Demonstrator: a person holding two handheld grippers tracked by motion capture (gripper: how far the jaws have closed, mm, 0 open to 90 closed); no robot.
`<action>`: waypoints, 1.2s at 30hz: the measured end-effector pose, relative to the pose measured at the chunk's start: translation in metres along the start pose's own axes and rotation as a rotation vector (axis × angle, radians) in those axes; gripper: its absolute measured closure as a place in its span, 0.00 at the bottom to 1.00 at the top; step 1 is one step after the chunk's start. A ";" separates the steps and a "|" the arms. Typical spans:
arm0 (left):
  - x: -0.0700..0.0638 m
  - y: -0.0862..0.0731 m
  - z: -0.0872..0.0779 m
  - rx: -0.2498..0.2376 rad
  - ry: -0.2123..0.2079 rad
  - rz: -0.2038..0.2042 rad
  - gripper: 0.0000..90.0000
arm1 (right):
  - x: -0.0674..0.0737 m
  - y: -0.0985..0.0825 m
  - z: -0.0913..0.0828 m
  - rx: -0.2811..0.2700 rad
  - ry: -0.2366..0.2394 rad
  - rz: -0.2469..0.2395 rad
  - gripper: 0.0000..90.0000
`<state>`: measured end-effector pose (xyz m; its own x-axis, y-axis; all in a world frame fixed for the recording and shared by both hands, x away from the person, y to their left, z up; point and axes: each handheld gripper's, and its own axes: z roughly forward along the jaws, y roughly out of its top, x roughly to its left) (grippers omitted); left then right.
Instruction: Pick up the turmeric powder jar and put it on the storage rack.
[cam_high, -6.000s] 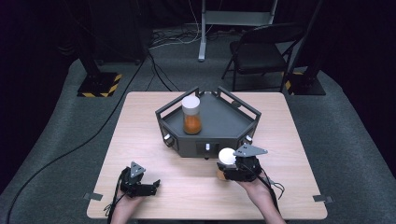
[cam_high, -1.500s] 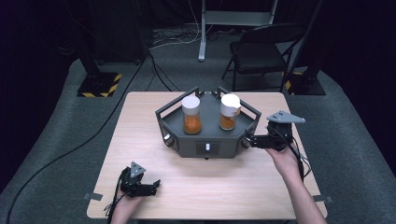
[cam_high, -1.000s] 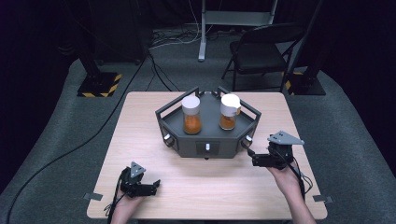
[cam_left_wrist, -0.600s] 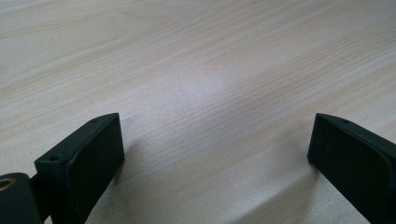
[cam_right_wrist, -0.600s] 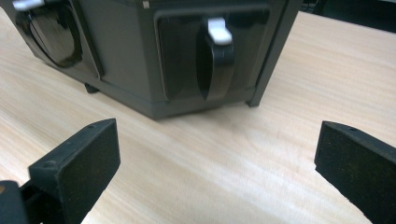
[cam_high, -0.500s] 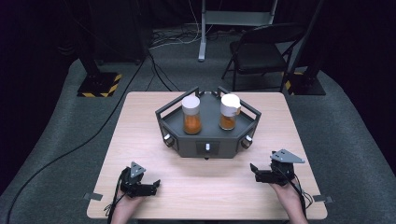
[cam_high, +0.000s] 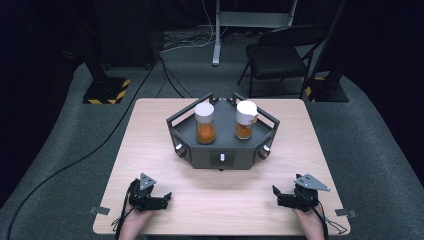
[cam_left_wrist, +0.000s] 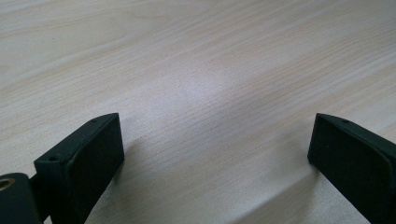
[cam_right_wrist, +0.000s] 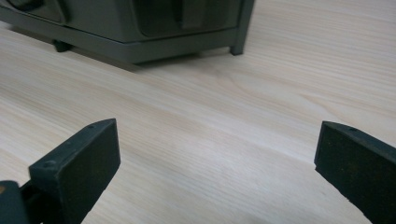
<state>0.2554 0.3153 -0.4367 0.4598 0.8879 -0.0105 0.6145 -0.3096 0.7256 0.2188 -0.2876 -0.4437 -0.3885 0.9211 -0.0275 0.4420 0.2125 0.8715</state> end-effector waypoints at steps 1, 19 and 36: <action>0.000 0.000 0.000 0.000 0.000 0.000 0.03 | 0.000 -0.001 0.000 0.009 -0.004 0.005 0.00; 0.000 0.000 0.000 0.000 -0.001 0.001 0.03 | -0.007 0.026 0.020 0.240 0.034 0.025 0.00; 0.000 0.000 0.000 0.001 -0.002 0.004 0.03 | -0.004 0.028 0.022 0.251 0.028 0.003 0.00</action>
<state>0.2556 0.3154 -0.4367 0.4638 0.8859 -0.0092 0.6133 -0.3136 0.7249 0.2504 -0.2781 -0.4301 -0.4071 0.9133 -0.0087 0.6285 0.2870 0.7229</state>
